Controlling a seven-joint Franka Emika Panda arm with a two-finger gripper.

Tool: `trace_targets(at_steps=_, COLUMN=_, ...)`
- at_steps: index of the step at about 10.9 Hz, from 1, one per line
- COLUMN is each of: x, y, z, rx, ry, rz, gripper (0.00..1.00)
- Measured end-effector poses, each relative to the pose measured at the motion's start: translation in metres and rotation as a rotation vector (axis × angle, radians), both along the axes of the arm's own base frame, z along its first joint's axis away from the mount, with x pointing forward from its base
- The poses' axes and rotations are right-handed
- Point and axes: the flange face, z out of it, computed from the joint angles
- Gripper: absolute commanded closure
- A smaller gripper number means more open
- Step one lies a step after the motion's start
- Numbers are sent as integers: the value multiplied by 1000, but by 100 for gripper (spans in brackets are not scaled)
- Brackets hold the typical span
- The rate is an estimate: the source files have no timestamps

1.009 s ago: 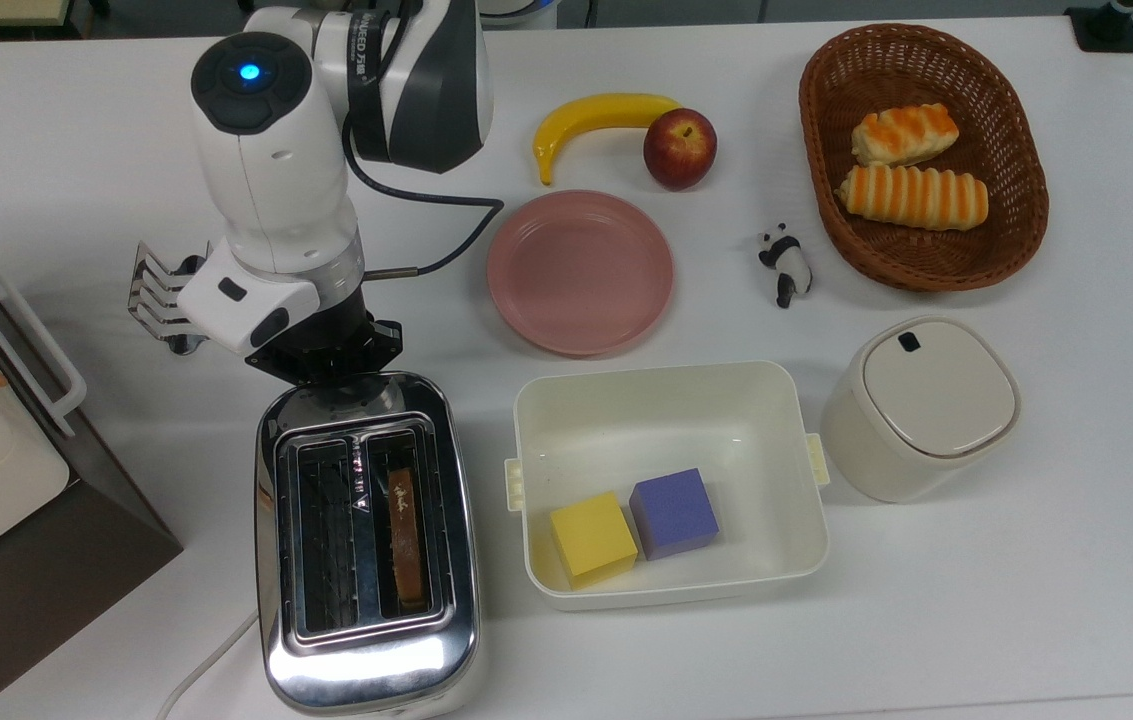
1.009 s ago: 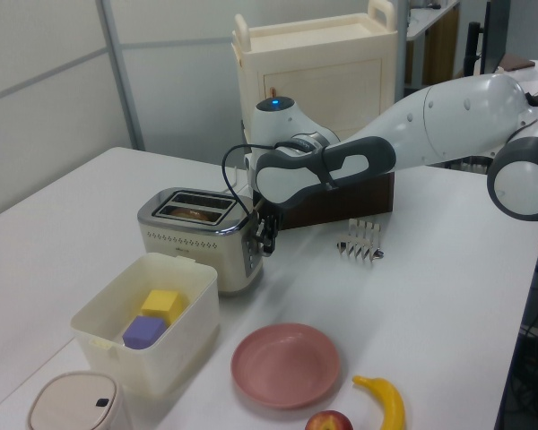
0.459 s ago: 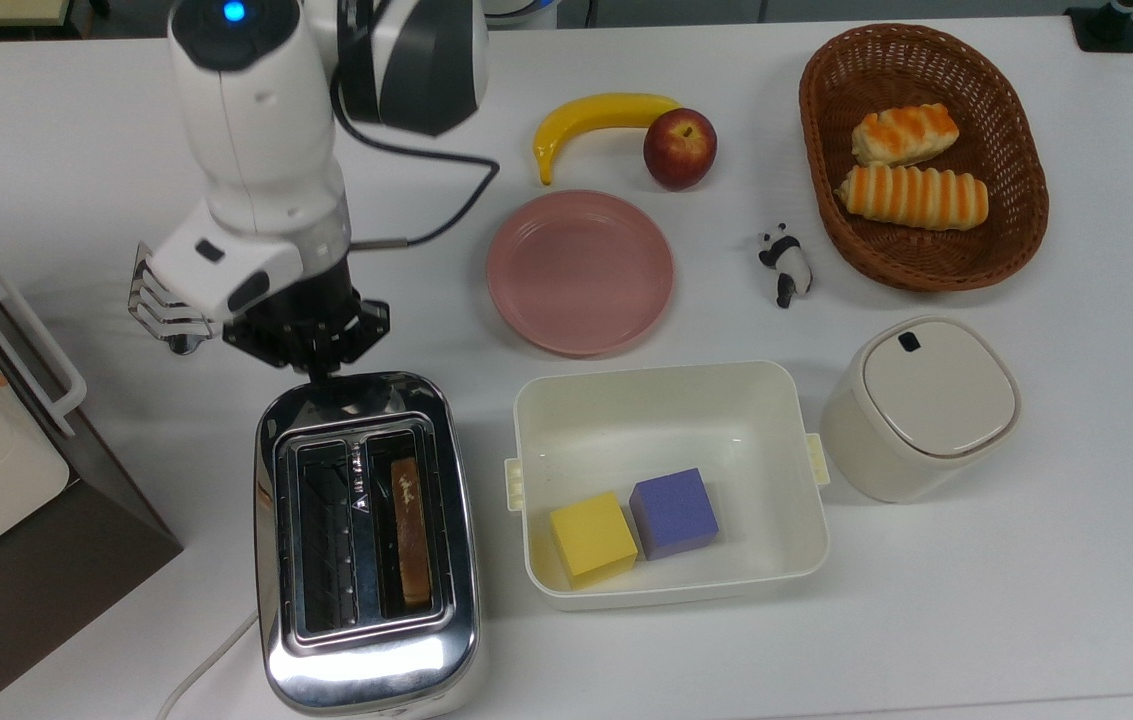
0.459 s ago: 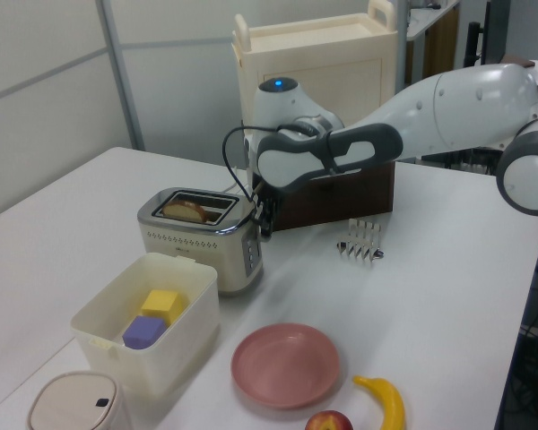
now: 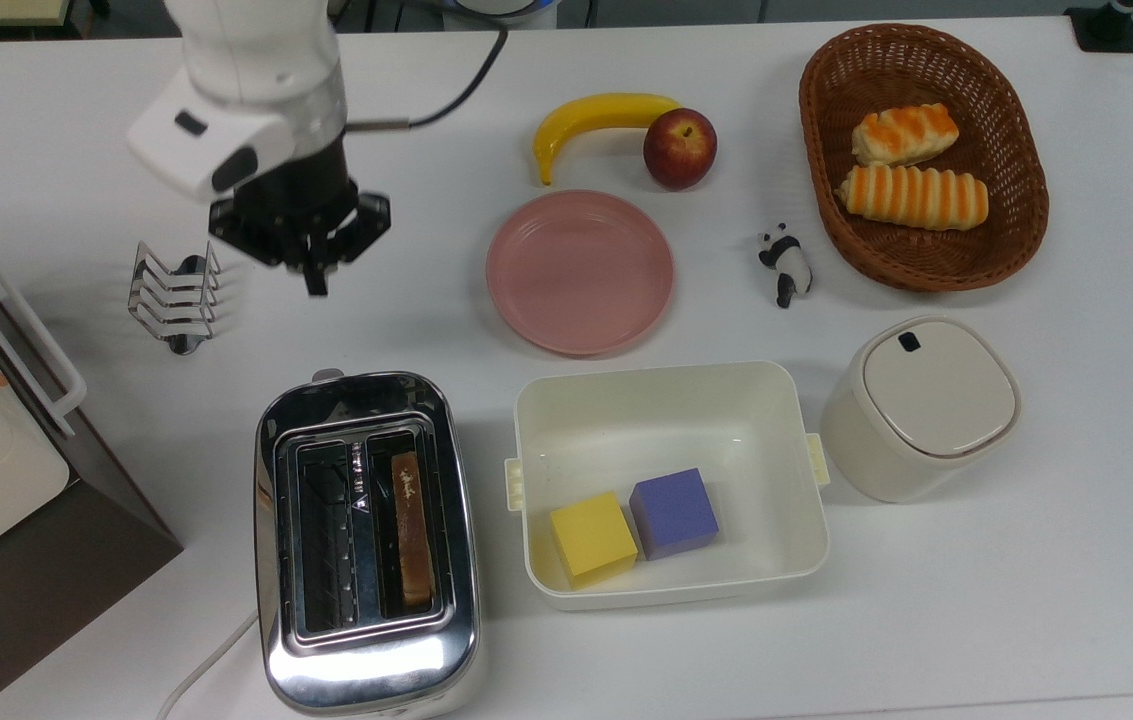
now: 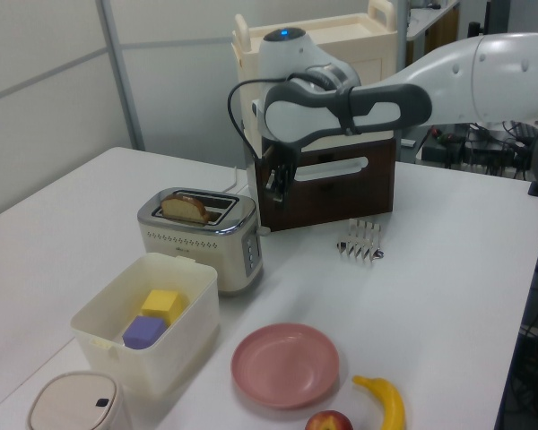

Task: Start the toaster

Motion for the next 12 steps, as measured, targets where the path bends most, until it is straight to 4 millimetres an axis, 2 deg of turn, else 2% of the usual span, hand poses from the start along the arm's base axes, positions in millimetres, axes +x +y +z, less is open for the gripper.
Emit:
trace_targets(at_steps=1, x=-7, y=8, z=10, rx=3, ry=19, rz=5, gripper=100)
trace_targets(at_steps=4, x=-27, y=50, z=40, rx=7, ry=66, rz=-16, gripper=100)
trace_targets(at_steps=7, x=-57, y=77, z=75, rx=1, ry=117, rz=-17, gripper=100)
trace_targets(at_steps=8, x=-65, y=86, z=83, rx=-1, ry=132, rz=-23, gripper=91)
trace_targets(at_steps=9, x=-75, y=94, z=90, rx=-4, ry=159, rz=-26, gripper=63)
trace_targets(at_steps=10, x=-83, y=99, z=97, rx=-7, ry=175, rz=-27, gripper=28)
trace_targets(at_steps=12, x=-93, y=99, z=108, rx=-9, ry=169, rz=-29, gripper=0)
